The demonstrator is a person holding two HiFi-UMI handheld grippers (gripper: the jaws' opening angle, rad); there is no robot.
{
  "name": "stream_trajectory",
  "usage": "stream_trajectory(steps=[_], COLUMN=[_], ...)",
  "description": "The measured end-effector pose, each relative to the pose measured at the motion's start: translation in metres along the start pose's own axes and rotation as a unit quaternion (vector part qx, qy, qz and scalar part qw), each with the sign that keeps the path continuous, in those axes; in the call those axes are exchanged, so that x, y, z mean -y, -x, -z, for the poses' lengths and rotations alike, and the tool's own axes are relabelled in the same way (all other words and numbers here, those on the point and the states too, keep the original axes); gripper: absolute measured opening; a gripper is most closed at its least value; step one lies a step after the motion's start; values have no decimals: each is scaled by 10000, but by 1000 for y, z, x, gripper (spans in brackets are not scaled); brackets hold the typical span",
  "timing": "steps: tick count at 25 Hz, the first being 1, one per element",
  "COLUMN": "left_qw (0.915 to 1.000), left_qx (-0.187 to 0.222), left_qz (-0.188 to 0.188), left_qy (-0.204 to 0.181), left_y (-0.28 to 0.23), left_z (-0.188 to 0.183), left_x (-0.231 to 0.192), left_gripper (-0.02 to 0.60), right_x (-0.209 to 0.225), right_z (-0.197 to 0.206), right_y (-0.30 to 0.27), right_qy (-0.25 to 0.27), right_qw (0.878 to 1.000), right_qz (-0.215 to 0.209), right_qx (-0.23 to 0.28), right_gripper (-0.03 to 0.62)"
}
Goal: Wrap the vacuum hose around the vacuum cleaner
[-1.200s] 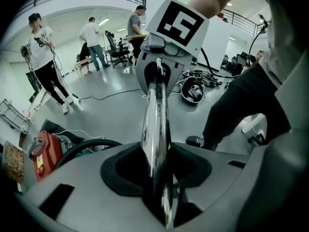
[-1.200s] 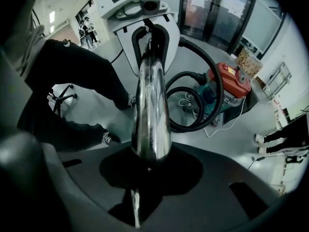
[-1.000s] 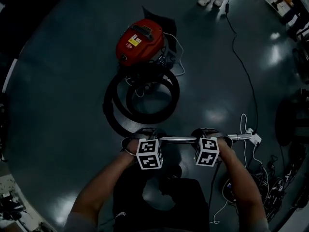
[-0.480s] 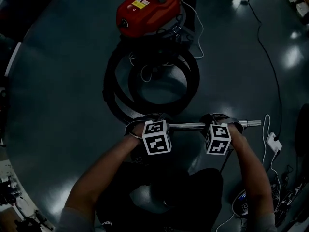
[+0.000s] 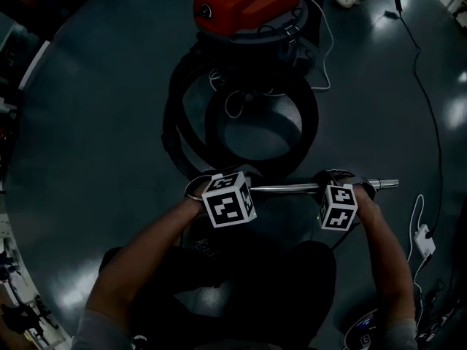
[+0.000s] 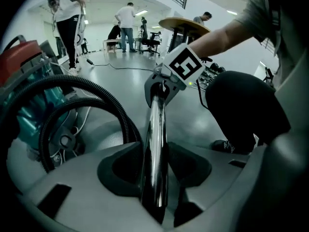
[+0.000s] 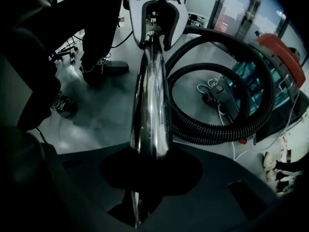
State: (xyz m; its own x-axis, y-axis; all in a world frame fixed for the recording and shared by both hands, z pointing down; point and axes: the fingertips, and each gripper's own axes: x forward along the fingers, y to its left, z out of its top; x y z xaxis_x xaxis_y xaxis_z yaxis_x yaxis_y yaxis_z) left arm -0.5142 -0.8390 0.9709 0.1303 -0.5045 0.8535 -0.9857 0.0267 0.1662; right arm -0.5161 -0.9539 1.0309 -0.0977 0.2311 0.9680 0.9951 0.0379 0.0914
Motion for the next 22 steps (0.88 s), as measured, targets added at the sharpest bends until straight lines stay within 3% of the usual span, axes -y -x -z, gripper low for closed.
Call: stream_trajectory(steps=[6,11,18,22], left_qw=[9988,9956,9893,9828], left_qx=[134,-158,-506,-249], left_qz=[-374,-628,-670,-966], left_qy=[274,674,1191,1553], left_y=[39,56,6,-24], left_z=[7,37,85,91], left_x=[-1,-5,14,6], left_gripper=[169,169,169,169], right_x=[-11,-18,-41,-50], right_z=[22,48,56,57], right_y=[-19,-38,-73,-92], right_qy=[-23,-77,-297,-404], right_qw=[9997,9988,9966,9952], right_qz=[-89,-120,-522,-678], right_qx=[-216,-462,-556,-580], right_gripper=[103,101,101,101])
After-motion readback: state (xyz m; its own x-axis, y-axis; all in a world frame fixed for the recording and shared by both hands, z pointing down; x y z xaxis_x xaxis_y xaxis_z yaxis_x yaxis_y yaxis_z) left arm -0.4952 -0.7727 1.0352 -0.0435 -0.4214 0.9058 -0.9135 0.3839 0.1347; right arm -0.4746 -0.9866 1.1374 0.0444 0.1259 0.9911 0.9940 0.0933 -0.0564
